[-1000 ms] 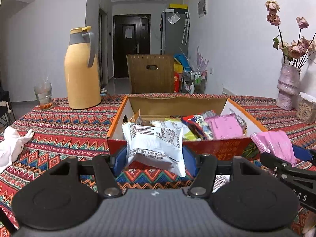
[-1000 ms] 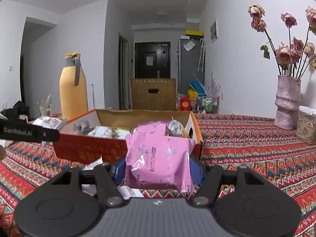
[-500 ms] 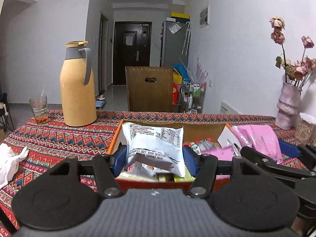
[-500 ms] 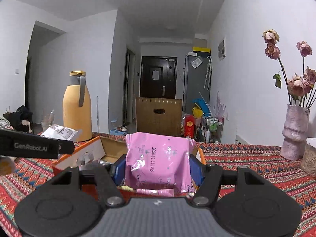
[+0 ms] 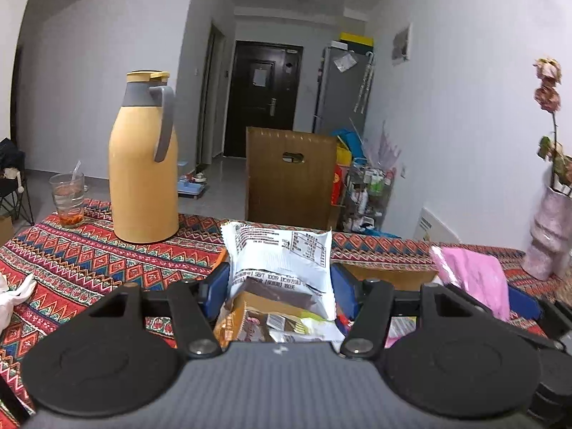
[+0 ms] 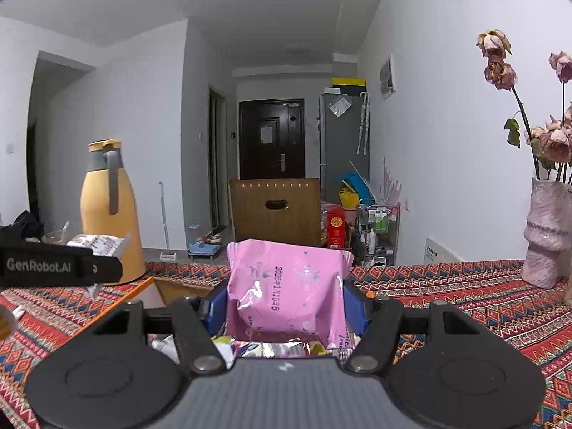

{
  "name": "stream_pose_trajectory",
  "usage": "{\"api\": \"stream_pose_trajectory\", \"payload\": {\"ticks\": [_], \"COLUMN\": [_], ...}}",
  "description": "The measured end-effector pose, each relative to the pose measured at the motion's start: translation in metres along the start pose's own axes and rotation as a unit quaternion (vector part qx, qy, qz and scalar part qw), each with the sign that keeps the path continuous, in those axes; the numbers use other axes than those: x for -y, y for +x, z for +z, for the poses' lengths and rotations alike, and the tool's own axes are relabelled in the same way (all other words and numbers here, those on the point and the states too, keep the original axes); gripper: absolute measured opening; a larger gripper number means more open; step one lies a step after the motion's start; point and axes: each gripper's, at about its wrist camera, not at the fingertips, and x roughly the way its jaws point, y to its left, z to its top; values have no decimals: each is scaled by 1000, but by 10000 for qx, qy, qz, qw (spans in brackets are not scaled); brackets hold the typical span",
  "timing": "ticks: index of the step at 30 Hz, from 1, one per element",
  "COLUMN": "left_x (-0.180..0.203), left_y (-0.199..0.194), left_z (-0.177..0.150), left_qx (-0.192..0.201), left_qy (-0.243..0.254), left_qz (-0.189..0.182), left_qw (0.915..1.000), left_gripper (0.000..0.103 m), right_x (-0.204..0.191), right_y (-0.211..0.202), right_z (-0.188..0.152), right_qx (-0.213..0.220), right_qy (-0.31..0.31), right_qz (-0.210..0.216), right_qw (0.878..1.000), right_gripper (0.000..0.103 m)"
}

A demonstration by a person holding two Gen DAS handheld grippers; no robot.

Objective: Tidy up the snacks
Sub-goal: 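Carry the pink packet and white packet over the open box, then open both tools to drop the packets into the box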

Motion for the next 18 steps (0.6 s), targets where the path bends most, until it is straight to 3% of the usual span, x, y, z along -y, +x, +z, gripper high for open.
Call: {"api": "stream_pose_trajectory", "payload": {"ticks": [14,16,18], "left_x": [-13,-12,-11], "left_y": [23,25,27], "left_z": [-18,-20,-22], "left_qx": [-202,-212,-238], "left_qy": [66,101,106], "left_qz": [-31,-45,-54], "left_qw": [9998,9997,9996], "left_gripper": [61,65,76], "right_x": [7,5,5], "right_y": [19,21,22], "right_z": [-30,-32,-33], "right_qx": [-303,-337,-348], "right_qy": [55,22,17], "right_qz": [96,96,91], "right_qw": [9995,9994,9994], "right_gripper": [64,64,64]}}
